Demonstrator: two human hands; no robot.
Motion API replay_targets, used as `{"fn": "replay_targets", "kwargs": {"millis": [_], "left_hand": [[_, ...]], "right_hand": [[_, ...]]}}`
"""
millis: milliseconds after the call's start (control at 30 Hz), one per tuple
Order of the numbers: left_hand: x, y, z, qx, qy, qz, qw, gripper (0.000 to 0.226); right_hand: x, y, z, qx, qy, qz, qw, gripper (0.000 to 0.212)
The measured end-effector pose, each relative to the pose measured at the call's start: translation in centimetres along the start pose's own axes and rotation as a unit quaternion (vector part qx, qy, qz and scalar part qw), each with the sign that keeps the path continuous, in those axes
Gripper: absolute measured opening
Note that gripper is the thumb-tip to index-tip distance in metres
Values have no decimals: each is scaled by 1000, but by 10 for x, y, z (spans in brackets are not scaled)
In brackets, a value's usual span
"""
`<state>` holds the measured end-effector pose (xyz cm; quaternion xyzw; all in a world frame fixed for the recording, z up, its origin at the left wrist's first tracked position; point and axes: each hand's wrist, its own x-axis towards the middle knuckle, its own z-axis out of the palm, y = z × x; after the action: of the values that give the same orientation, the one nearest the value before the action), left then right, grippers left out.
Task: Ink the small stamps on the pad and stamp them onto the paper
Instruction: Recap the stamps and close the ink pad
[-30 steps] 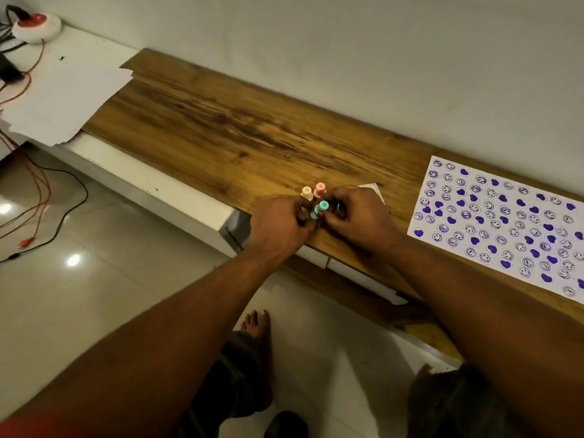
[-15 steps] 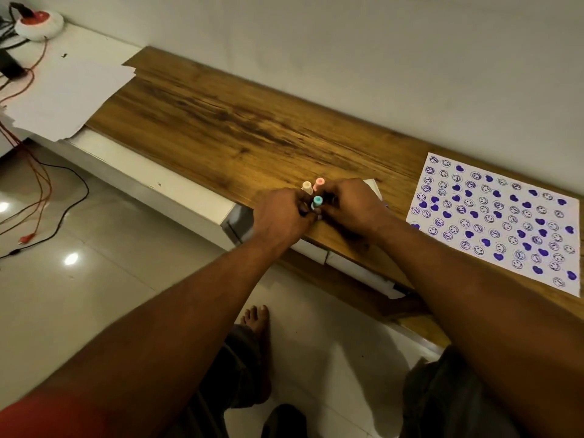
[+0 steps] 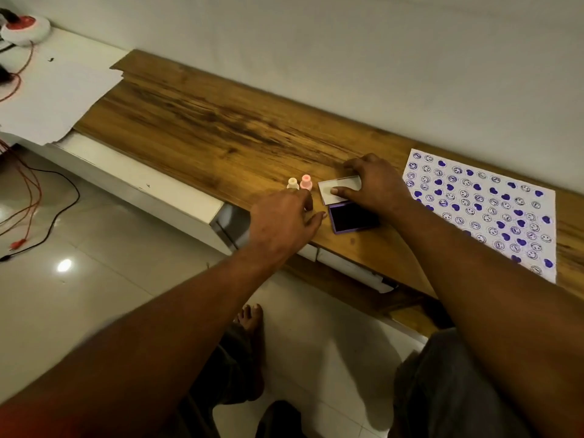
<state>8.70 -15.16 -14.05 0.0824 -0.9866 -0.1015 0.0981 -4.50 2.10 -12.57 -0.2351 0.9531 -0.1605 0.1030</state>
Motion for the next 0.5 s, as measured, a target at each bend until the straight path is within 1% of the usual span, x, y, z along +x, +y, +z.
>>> {"fn": "replay_targets", "kwargs": {"millis": [67, 167, 233, 300, 367, 500], "left_hand": [[-8, 12, 2, 3, -13, 28, 1000, 39], [-20, 25, 8, 6, -37, 67, 997, 37], [-24, 30, 13, 1, -60, 76, 995, 37], [-26, 32, 18, -15, -85, 72, 994, 38], [-26, 33, 20, -28, -93, 63, 993, 38], [-24, 31, 22, -42, -91, 46, 994, 39]], "right_hand": [[1, -4, 4, -1, 9, 18, 1000, 81], [1, -14, 9, -12, 13, 51, 999, 100], [1, -21, 13, -36, 12, 61, 997, 105], [2, -26, 19, -49, 19, 63, 997, 103], [3, -29, 22, -50, 24, 67, 996, 100], [4, -32, 22, 2, 45, 80, 996, 93]]}}
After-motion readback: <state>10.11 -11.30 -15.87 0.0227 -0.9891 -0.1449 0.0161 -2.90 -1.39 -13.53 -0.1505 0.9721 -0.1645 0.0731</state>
